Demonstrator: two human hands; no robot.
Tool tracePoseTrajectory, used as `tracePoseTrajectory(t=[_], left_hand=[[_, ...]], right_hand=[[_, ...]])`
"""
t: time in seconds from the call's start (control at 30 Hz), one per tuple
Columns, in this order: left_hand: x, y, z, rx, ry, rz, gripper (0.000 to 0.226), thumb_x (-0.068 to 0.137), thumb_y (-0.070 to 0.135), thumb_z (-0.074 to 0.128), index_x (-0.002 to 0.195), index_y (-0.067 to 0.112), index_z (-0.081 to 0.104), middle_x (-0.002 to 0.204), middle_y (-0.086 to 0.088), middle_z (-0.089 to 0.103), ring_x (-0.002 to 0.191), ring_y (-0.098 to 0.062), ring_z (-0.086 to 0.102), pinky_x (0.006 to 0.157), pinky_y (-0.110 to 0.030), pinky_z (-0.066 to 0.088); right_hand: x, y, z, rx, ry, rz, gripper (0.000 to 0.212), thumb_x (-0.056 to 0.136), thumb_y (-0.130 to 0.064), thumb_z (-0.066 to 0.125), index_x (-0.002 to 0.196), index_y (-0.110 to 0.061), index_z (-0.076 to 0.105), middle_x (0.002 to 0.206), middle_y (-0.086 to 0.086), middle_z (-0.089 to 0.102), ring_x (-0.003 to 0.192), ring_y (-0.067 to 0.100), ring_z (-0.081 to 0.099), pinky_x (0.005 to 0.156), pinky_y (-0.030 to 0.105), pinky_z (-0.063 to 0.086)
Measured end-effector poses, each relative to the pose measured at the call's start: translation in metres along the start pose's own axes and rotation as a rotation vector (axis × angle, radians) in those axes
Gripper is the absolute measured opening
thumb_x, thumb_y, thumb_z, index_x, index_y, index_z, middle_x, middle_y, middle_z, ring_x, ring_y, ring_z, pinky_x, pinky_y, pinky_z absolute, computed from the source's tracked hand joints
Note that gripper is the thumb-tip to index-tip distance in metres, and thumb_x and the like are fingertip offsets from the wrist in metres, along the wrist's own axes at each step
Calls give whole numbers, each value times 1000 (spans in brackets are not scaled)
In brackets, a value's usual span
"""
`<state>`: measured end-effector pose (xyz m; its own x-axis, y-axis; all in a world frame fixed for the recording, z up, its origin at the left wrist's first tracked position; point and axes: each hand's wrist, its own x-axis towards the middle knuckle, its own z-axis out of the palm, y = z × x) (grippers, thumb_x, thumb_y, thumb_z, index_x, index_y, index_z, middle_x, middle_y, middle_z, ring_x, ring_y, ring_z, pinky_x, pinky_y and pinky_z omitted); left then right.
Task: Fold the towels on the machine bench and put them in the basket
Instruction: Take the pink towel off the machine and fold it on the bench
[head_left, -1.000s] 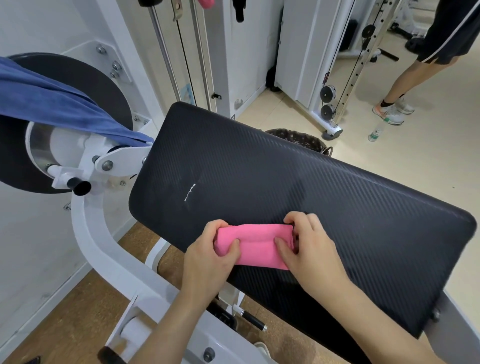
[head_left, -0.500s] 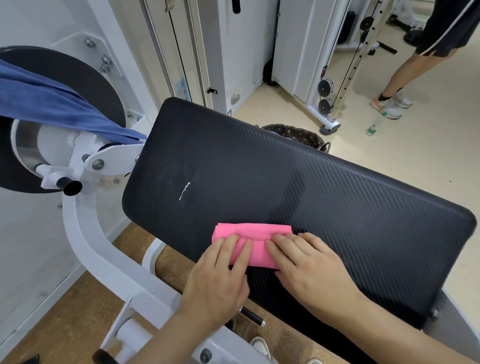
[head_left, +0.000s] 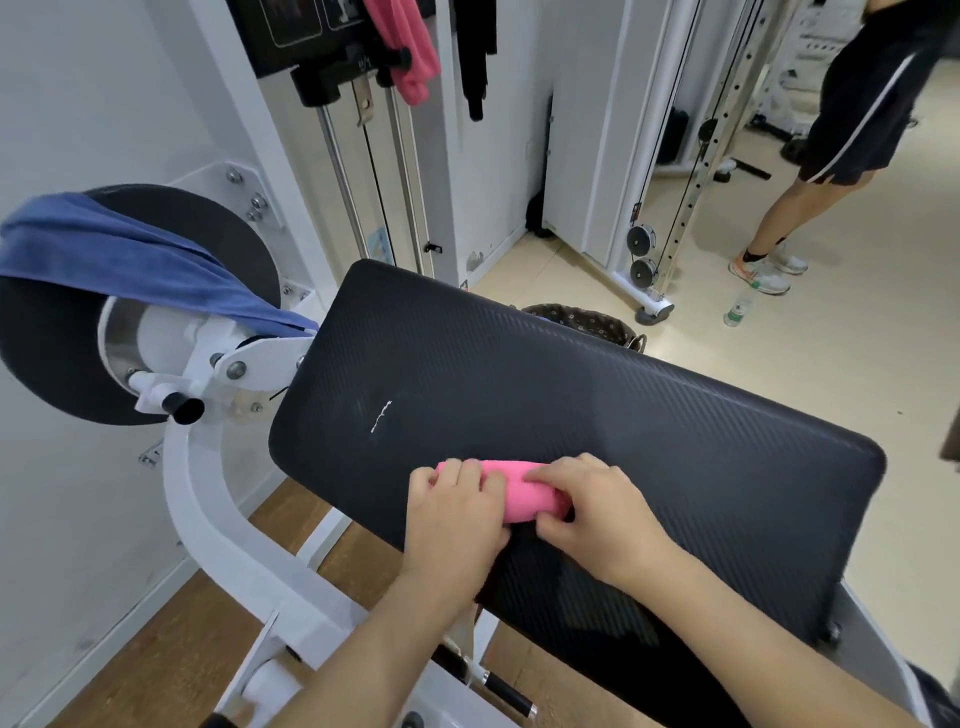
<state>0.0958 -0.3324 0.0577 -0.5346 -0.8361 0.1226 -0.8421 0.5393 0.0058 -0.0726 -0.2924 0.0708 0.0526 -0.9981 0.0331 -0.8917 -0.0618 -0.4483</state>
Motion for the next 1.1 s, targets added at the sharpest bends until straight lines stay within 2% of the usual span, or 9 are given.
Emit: tracePoseTrajectory(t=[0.07, 0.17, 0.23, 0.37, 0.5, 0.6, 0.83, 0.97, 1.1], left_hand=[[4, 1, -20, -165, -57, -71, 17, 74, 42, 63, 86, 30, 65, 83, 12, 61, 86, -12, 53, 74, -30, 37], [-8, 2, -52, -796, -162, -224, 13, 80, 31, 66, 71, 22, 64, 66, 8, 63, 67, -5, 57, 58, -21, 41], [-22, 11, -68, -1140, -223, -263, 6, 83, 22, 70, 80, 16, 71, 76, 2, 72, 70, -9, 67, 59, -24, 52], [-45, 35, -74, -1371, -268, -250, 20, 77, 25, 68, 93, 13, 72, 89, -4, 75, 84, -22, 71, 72, -34, 58], [-55, 51, -78, -1469, -213, -192, 38, 76, 25, 73, 112, 19, 64, 105, 3, 72, 98, -14, 68, 78, -30, 57], [-52, 64, -90, -1408, -121, -75, 36, 73, 38, 76, 107, 27, 68, 105, 5, 70, 99, -12, 66, 80, -28, 56], [-55, 138, -116, -1097, 153, 85, 15, 73, 29, 81, 80, 25, 68, 78, 9, 66, 72, -9, 63, 60, -15, 48], [-64, 193, -132, -743, 441, 360, 17, 76, 32, 73, 82, 18, 65, 76, 13, 58, 68, -9, 53, 61, -19, 43], [-86, 279, -138, -488, 632, 695, 11, 90, 24, 64, 88, 13, 60, 78, -1, 61, 72, -18, 49, 65, -27, 45]], right_hand=[[-3, 0, -25, 233, -42, 68, 43, 79, -40, 69, 121, -38, 59, 108, -18, 61, 101, 4, 53, 93, 35, 46], [-15, 0, -67, 550, -180, 132, 85, 68, -54, 77, 142, -38, 37, 129, -21, 48, 120, -4, 45, 106, 25, 37], [-31, -5, -83, 755, -325, 146, 96, 66, -48, 80, 146, -39, 28, 134, -24, 48, 126, -5, 45, 109, 26, 35], [-57, -18, -81, 975, -157, 105, 50, 79, -23, 78, 125, -25, 59, 116, -3, 69, 109, 13, 64, 96, 37, 52], [-82, -17, -81, 851, -11, 81, 26, 83, -24, 75, 107, -25, 66, 104, -1, 70, 98, 14, 67, 87, 42, 56], [-104, -10, -91, 655, -44, 34, 23, 85, -30, 72, 106, -31, 64, 101, -8, 68, 96, 11, 65, 84, 40, 55], [-163, 13, -132, 484, 17, 41, 31, 88, -30, 66, 115, -41, 55, 104, -17, 59, 100, 1, 56, 85, 26, 50], [-213, 44, -175, 834, -124, 355, 22, 95, -39, 52, 116, -38, 58, 88, 4, 71, 75, 16, 66, 69, 32, 50], [-273, 97, -200, 1231, -295, 457, 55, 87, -70, 39, 112, -30, 67, 93, 15, 72, 74, 23, 67, 64, 28, 47]])
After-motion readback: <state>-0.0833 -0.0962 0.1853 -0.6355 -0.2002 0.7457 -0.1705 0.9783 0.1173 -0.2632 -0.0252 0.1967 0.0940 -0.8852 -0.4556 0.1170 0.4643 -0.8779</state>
